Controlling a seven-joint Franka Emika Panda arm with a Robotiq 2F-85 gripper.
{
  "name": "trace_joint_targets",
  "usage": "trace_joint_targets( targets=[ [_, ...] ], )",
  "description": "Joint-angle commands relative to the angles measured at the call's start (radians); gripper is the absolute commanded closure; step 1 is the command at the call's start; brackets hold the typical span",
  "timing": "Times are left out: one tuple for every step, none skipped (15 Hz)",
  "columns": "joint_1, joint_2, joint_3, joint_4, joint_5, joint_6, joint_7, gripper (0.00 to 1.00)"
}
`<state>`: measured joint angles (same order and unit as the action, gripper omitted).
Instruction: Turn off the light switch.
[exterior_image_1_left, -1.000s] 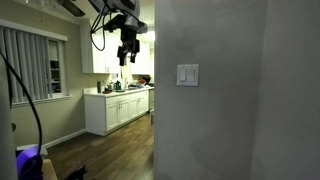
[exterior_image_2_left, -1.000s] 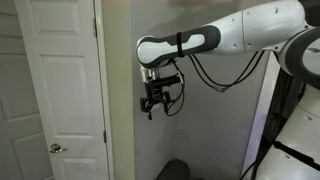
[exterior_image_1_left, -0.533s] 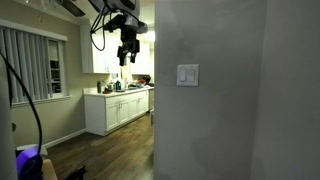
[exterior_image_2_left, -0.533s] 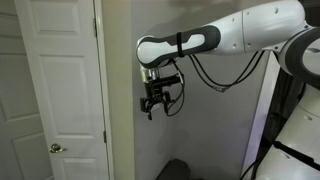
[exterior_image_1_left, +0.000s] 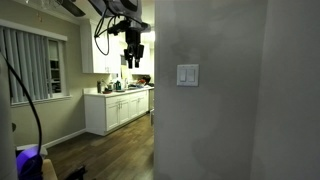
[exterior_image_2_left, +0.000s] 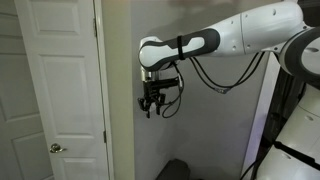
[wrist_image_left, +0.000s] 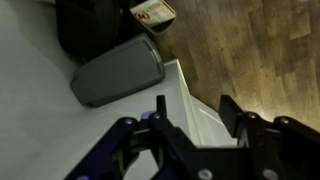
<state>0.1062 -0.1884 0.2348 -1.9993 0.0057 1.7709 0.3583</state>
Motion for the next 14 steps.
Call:
trace_joint_targets(
  targets=[
    [-0.010,-0.016,-0.048,-0.081,0.012,0.219,0.008,0.72],
    [-0.016,-0.022,-0.061,-0.105,0.008,0.277,0.018,0.79],
    [-0.021,-0.028,-0.072,-0.127,0.006,0.324,0.030,0.85],
    [-0.027,-0.035,-0.083,-0.149,0.007,0.362,0.032,0.93],
    [-0.032,-0.039,-0.092,-0.167,0.007,0.396,0.038,0.98],
    [-0.040,-0.046,-0.101,-0.195,0.004,0.441,0.053,0.99],
    [-0.046,-0.047,-0.107,-0.212,0.003,0.471,0.063,1.00],
    [-0.054,-0.043,-0.113,-0.232,0.001,0.512,0.085,1.00],
    [-0.062,-0.041,-0.116,-0.247,-0.002,0.545,0.101,1.00],
    [-0.070,-0.036,-0.120,-0.263,0.002,0.585,0.131,1.00],
    [-0.076,-0.034,-0.122,-0.276,0.004,0.615,0.157,1.00],
    [-0.084,-0.028,-0.126,-0.289,0.022,0.655,0.199,1.00],
    [-0.092,-0.025,-0.127,-0.302,0.024,0.693,0.235,1.00],
    [-0.097,-0.019,-0.133,-0.310,0.044,0.726,0.258,1.00]
  ],
)
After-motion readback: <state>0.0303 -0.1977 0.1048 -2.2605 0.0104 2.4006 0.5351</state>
